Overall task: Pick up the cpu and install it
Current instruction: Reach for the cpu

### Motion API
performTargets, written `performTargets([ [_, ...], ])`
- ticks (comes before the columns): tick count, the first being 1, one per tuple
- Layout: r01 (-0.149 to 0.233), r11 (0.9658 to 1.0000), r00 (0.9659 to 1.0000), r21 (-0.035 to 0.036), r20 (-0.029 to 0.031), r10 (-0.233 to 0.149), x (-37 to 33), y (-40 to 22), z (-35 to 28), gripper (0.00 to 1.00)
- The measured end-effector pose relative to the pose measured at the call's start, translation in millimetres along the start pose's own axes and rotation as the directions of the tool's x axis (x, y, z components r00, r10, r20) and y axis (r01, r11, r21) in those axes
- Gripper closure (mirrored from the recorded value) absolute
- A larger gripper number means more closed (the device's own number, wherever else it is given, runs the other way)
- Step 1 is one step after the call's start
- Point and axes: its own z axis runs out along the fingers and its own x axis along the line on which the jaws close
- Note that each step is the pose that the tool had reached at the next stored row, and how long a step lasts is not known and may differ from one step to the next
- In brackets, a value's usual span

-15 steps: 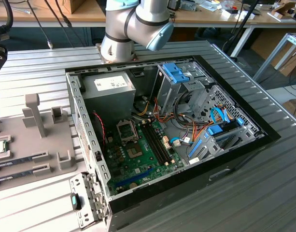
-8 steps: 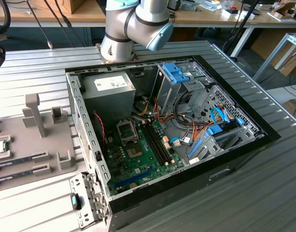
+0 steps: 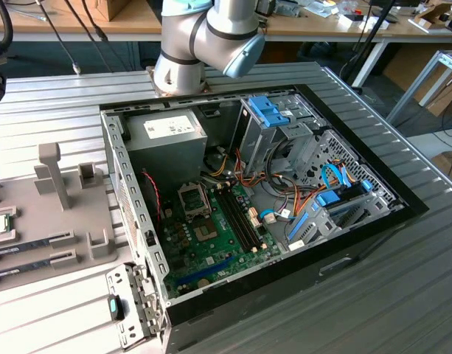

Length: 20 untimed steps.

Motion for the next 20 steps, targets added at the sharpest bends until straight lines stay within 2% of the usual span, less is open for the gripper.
performTargets([
  [9, 0.0, 1.0, 1.0, -0.0001, 0.0002, 0.0, 1.1, 7.5, 6.2, 0.89],
  [20, 0.0, 1.0, 1.0, 0.0, 0.0, 0.0, 1.9, 9.4, 12.7, 0.89],
])
